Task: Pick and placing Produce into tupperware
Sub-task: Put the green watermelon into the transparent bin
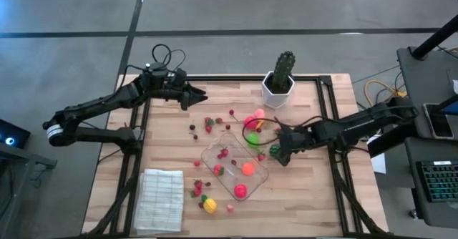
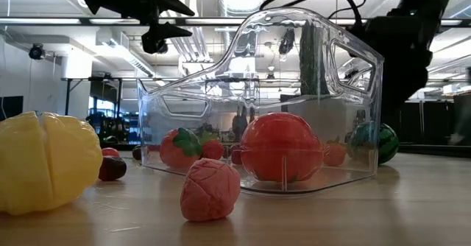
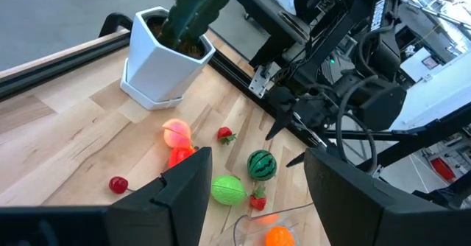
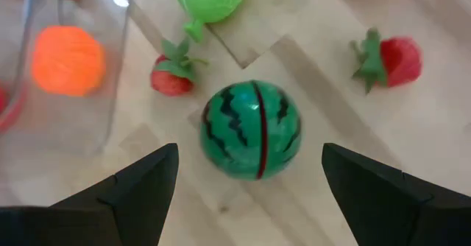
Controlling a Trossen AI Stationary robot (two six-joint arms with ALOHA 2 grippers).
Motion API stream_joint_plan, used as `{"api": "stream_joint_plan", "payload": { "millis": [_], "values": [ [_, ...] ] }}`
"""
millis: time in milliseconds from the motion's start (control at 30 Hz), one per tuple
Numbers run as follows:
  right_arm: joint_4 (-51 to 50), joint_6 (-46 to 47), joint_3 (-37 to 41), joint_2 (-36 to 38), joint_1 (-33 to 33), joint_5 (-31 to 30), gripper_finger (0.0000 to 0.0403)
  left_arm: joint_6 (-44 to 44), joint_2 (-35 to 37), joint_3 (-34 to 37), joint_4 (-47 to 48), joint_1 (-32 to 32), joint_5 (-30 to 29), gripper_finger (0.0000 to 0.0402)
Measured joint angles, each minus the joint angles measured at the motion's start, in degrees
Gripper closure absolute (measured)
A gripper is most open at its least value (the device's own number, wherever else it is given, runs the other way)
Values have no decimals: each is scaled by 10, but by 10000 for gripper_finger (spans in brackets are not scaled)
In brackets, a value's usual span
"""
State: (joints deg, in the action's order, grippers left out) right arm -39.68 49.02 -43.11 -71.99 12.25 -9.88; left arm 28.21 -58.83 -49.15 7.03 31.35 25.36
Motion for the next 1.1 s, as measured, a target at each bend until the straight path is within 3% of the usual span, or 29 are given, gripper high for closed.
{"api": "stream_joint_plan", "payload": {
  "millis": [300,1100],
  "values": [
    [-3,-60,-8,-52,2,-2,76,0,0,0,0,0,-1,199],
    [54,-62,-12,-144,2,-7,76,-1,0,0,0,0,-1,199]
  ]
}}
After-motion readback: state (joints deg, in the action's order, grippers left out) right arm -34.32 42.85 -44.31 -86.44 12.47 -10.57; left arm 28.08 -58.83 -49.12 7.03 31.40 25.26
